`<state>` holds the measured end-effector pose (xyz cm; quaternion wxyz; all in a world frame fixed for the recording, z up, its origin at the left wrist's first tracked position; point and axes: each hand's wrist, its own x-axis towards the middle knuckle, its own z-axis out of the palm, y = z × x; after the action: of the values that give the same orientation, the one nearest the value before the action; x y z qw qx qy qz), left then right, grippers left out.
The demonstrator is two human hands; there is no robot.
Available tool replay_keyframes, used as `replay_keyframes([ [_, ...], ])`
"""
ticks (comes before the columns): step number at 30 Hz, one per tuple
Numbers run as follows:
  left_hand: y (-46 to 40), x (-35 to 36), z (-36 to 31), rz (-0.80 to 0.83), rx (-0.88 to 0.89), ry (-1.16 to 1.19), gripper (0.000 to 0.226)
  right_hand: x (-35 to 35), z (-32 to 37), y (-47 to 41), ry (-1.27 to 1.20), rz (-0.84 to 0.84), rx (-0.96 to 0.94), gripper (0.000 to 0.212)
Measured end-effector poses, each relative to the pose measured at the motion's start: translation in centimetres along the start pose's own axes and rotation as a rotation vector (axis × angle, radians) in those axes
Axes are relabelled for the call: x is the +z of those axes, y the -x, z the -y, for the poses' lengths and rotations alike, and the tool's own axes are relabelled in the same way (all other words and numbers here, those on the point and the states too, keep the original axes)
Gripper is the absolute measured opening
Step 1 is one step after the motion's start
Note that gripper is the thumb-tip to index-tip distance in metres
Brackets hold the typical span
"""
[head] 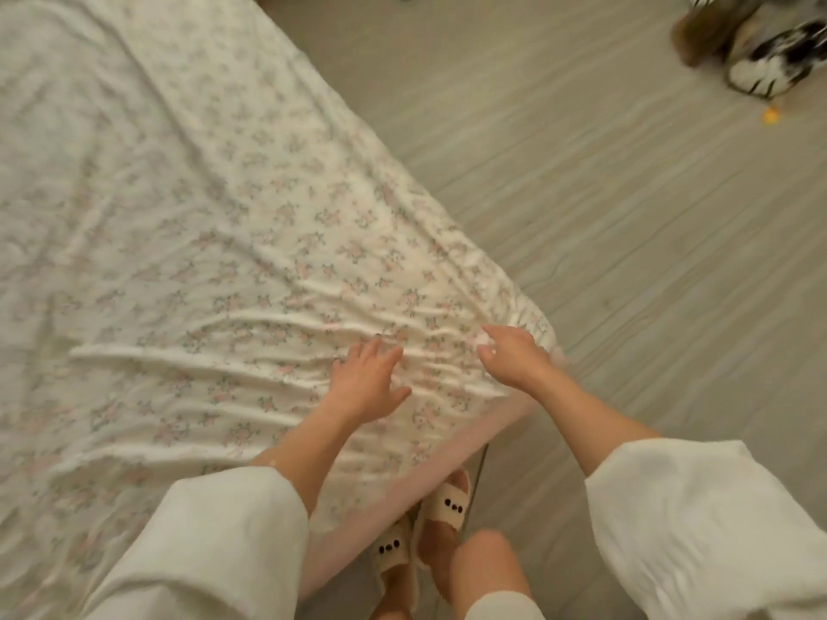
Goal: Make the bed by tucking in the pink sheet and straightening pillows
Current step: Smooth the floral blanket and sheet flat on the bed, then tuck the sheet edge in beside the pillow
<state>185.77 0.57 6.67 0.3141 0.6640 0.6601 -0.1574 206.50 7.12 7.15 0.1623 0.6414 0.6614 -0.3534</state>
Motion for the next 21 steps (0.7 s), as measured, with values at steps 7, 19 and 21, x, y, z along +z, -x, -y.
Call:
replay_keyframes([
  [7, 0.4, -18.4, -8.3, -0.285, 0.056, 0.022, 0.062, -18.2, 1.8, 4.6, -0.104, -0.346, -0.190, 0.045],
  [19, -0.8, -43.4, -26.6, -0.754, 0.140, 0.114, 0.052, -48.6, -5.1, 9.4, -0.103, -0.589, -0.410, 0.039],
  [21, -1.4, -45.7, -28.3, -0.787, 0.107, 0.108, 0.052, -51.7, -5.8, 8.6, -0.107, -0.598, -0.453, 0.038],
])
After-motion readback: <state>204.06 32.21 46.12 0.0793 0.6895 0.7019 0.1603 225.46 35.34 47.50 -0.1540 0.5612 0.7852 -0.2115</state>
